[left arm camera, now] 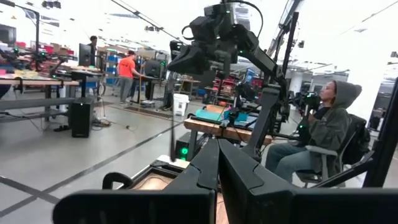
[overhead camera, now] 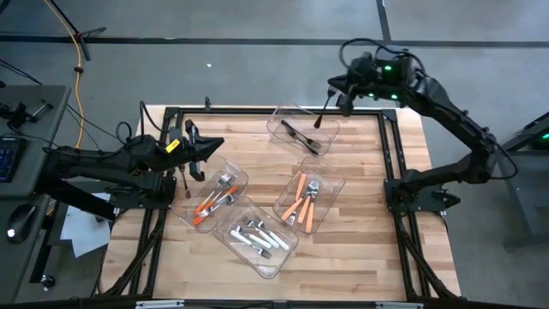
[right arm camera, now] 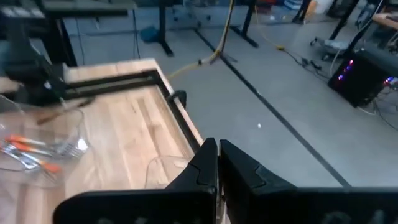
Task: Sort silverware by color (type)
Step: Put the black fork into the top transparent bin
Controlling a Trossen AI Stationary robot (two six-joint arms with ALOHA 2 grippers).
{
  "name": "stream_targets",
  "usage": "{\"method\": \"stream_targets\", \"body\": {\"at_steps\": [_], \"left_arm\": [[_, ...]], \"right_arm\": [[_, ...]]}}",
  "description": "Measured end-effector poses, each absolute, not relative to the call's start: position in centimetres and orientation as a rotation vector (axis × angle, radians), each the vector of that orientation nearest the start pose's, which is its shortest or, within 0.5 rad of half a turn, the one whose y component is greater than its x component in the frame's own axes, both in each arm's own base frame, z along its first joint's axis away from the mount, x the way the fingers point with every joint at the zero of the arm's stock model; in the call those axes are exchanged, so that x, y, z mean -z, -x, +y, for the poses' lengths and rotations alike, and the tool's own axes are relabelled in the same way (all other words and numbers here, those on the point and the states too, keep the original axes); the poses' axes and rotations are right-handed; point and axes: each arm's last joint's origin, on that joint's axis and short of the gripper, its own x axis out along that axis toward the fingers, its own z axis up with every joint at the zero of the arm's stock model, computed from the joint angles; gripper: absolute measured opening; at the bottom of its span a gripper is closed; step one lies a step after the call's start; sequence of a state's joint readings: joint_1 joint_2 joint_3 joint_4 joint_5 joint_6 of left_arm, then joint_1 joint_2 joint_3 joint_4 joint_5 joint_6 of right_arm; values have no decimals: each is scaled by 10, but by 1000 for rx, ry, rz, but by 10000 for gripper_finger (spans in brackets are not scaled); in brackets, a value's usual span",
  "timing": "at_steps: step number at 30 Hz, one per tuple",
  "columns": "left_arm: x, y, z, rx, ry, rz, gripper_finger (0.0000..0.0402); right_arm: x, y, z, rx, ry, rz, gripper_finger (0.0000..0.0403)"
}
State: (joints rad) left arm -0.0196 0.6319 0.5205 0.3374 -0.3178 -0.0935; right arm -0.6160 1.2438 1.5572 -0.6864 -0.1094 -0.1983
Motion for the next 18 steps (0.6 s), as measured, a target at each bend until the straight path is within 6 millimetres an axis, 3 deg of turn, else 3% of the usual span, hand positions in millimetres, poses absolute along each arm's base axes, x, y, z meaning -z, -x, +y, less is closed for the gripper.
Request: {"method": "stream_targets", "body": {"at_steps": [7, 11, 18], "left_arm": [[-313, -150, 6, -299, 106, -234, 0], [-313, -150, 6, -298, 111, -235, 0], [-313, -150, 6, -297, 115, -235, 0]], "right_arm": [[-428, -249, -164, 445, 71, 542, 0], [-405, -279, -186, 469, 80, 695, 0], [-361, -310, -212, 453, 42, 1013, 0]]}}
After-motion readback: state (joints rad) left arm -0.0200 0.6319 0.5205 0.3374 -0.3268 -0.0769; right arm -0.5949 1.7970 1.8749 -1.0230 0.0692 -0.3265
